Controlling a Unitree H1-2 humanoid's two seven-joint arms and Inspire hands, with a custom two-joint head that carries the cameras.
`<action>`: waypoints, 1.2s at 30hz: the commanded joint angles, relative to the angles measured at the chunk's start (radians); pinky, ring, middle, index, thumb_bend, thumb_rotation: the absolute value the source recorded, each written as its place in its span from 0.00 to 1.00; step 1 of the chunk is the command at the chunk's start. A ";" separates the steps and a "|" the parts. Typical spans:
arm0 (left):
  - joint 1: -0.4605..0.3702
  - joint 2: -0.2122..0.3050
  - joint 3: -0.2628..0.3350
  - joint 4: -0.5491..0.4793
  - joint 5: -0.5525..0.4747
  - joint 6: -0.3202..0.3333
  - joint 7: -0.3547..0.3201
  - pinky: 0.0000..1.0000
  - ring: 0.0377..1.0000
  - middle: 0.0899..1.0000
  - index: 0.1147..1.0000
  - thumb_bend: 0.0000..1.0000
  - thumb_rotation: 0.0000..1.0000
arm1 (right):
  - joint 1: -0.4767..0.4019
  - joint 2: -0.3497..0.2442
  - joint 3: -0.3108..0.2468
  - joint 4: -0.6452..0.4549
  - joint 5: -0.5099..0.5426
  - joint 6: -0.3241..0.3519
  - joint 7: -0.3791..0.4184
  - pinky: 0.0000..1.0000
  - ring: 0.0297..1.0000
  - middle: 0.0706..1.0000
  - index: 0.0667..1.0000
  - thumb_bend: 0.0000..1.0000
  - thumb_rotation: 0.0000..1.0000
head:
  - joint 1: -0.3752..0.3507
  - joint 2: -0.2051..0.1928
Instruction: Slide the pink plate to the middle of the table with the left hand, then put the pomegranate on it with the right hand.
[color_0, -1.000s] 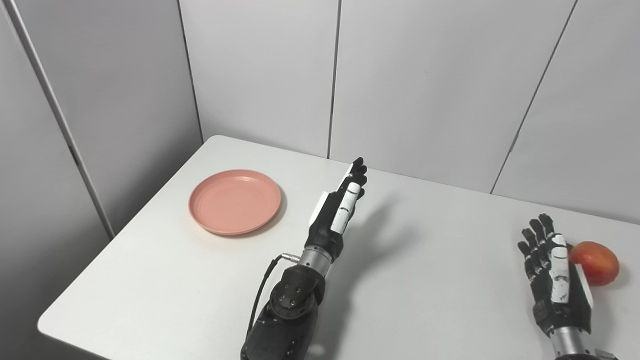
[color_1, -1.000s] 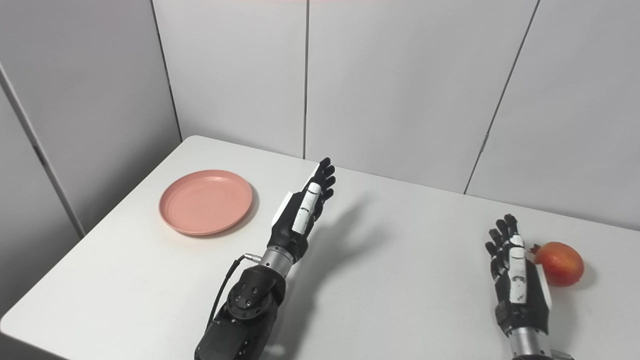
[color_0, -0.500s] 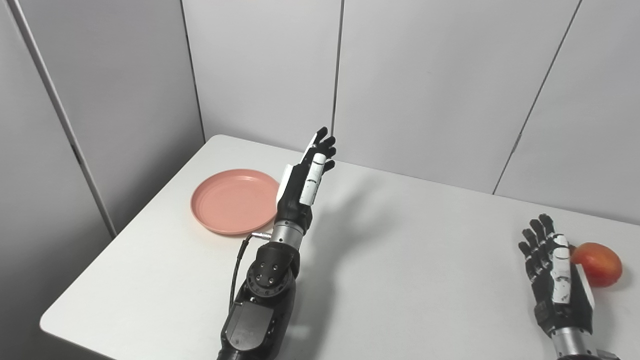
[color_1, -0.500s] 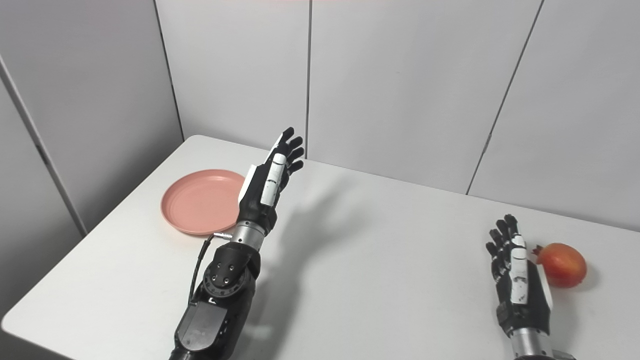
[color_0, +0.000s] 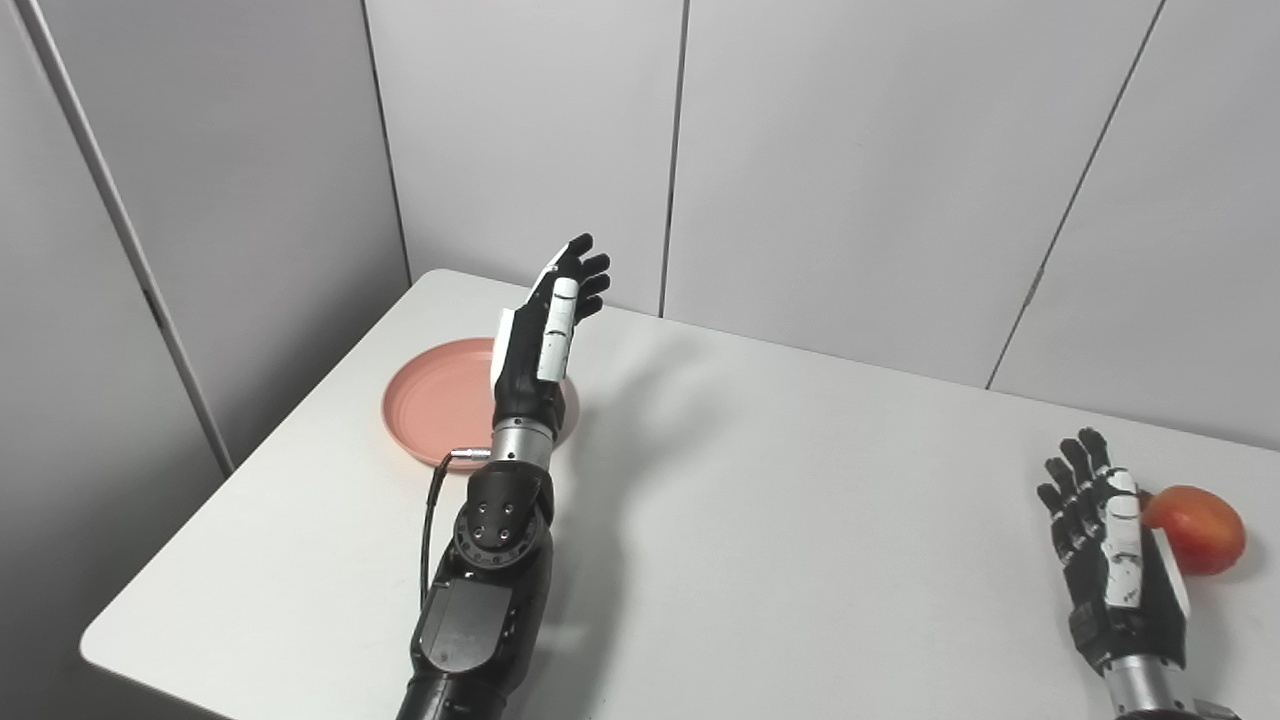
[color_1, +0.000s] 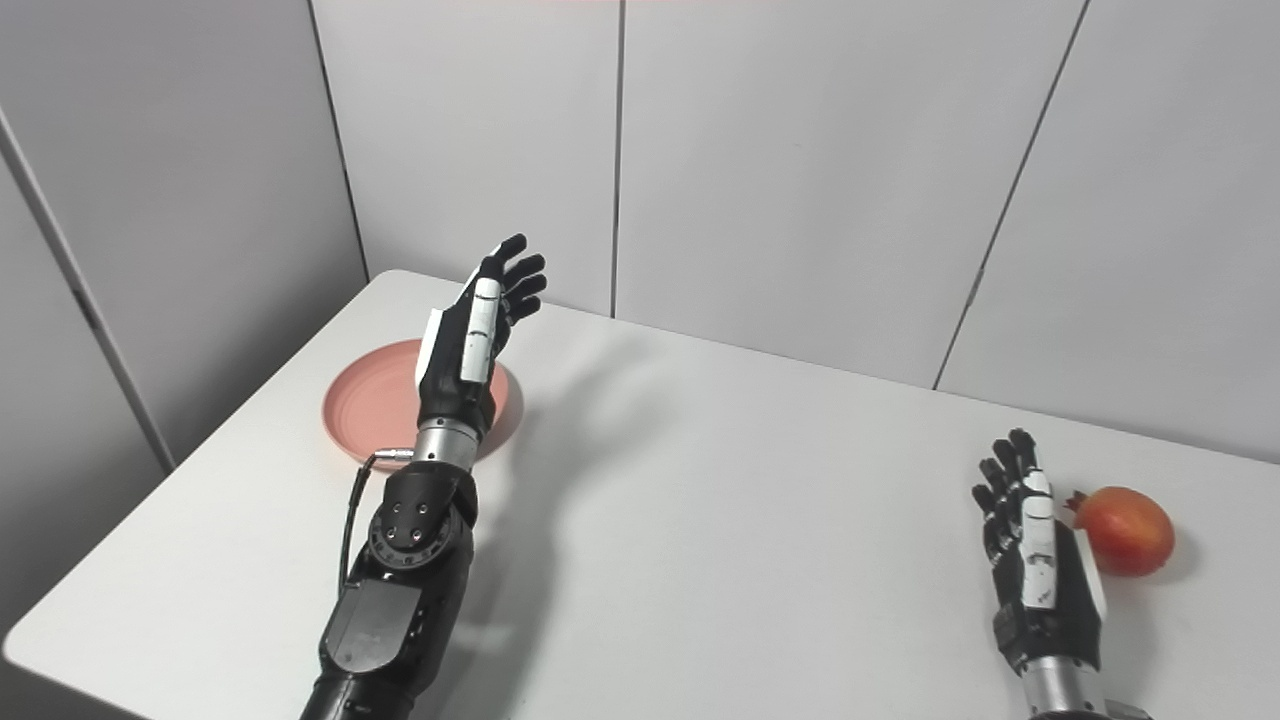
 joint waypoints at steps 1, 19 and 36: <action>-0.058 0.023 0.012 -0.017 -0.004 -0.044 0.016 0.82 0.80 0.79 0.80 0.68 1.00 | 0.011 0.000 -0.008 0.022 0.008 -0.045 0.005 1.00 1.00 1.00 1.00 0.63 0.96 | 0.001 0.001; -0.061 0.118 0.105 -0.014 0.012 -0.034 0.079 0.77 0.77 0.76 0.77 0.75 1.00 | 0.009 0.000 -0.008 0.026 0.014 -0.046 0.009 1.00 1.00 1.00 1.00 0.64 0.95 | 0.002 -0.003; -0.046 0.195 0.185 0.037 -0.055 -0.013 0.082 0.80 0.80 0.79 0.79 0.77 1.00 | 0.012 -0.002 -0.009 0.017 0.019 -0.045 0.016 1.00 1.00 1.00 1.00 0.64 0.96 | 0.008 0.002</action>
